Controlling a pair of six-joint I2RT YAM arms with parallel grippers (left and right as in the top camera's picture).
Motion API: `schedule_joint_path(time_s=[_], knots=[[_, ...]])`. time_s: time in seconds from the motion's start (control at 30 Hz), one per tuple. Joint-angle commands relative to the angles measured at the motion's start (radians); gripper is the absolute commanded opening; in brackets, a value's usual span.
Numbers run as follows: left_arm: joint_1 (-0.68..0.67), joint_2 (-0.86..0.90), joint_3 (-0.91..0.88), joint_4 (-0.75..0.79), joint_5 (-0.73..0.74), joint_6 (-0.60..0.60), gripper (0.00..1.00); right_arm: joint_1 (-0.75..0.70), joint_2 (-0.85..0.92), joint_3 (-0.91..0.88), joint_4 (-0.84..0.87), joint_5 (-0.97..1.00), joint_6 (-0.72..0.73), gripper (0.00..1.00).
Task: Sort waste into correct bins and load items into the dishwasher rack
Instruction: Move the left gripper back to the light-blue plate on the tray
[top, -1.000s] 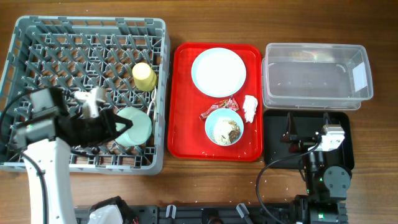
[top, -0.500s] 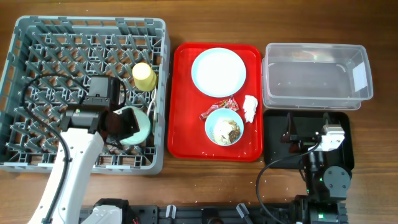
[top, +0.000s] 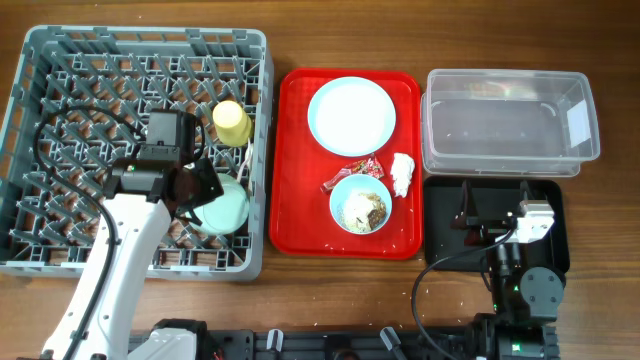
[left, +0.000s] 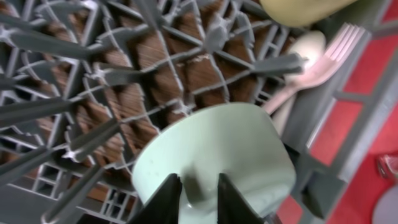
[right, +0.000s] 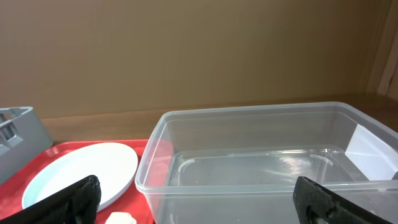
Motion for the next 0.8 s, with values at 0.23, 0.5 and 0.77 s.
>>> schedule_joint_path(time_s=[0.23, 0.5, 0.77], knots=[[-0.014, -0.031, 0.176, 0.020, 0.296, -0.009, 0.38, -0.004, -0.005, -0.001, 0.003, 0.003, 0.000, 1.00], [-0.139, -0.013, 0.177, 0.161, 0.664, -0.008, 1.00, -0.004, -0.005, -0.001, 0.003, 0.003, 0.000, 1.00], [-0.392, 0.135, 0.175, 0.162, 0.474, -0.009, 1.00, -0.004, -0.005, -0.001, 0.003, 0.003, 0.000, 1.00]])
